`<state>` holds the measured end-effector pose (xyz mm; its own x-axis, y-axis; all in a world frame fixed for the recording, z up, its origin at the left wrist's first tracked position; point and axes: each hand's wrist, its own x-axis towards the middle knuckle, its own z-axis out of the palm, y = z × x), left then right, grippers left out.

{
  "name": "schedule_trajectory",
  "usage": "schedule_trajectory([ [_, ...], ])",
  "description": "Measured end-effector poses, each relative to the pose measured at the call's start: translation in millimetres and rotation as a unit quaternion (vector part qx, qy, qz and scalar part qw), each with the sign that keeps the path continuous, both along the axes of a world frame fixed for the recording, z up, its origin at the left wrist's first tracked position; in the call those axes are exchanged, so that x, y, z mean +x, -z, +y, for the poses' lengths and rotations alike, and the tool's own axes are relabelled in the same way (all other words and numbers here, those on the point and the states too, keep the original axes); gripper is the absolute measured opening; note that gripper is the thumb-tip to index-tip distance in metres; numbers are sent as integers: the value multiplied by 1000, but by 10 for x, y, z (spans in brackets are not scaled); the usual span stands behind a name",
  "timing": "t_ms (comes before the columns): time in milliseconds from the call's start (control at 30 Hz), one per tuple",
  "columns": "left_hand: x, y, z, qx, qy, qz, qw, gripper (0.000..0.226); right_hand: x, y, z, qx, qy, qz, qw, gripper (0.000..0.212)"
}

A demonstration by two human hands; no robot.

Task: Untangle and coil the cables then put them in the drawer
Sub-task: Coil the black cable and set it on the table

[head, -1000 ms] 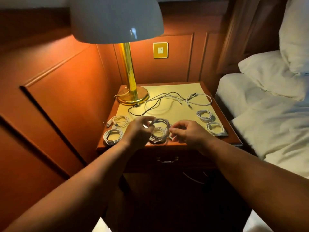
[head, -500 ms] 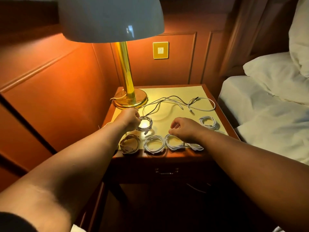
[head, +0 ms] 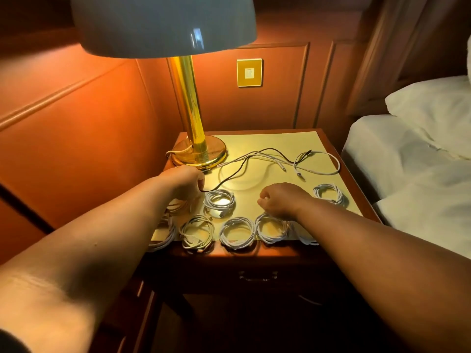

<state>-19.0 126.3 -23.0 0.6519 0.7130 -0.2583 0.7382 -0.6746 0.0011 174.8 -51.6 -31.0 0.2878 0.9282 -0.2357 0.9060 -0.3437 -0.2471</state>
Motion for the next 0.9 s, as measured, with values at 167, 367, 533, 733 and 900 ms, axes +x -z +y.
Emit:
schedule_trajectory([
  [167, -47, -24, 53, 26, -16, -188, 982, 8, 58, -23, -16, 2, 7, 26, 1000, 33],
  [367, 70, -341, -127, 98, -41, -390, 915, 12, 59, -165, -1, 60, 64, 146, 985, 30],
  [533, 238, -591, -399, 82, -3, -436, 896, 12, -43, -459, -5, 164, 216, 420, 866, 36],
  [733, 438, -889, -1082, -174, -9, -465, 868, 9, -109, -985, -54, 123, 239, 574, 774, 62],
  [900, 453, -871, -1247, -191, 9, -465, 865, 8, -126, -1221, -188, 140, 267, 524, 796, 18],
])
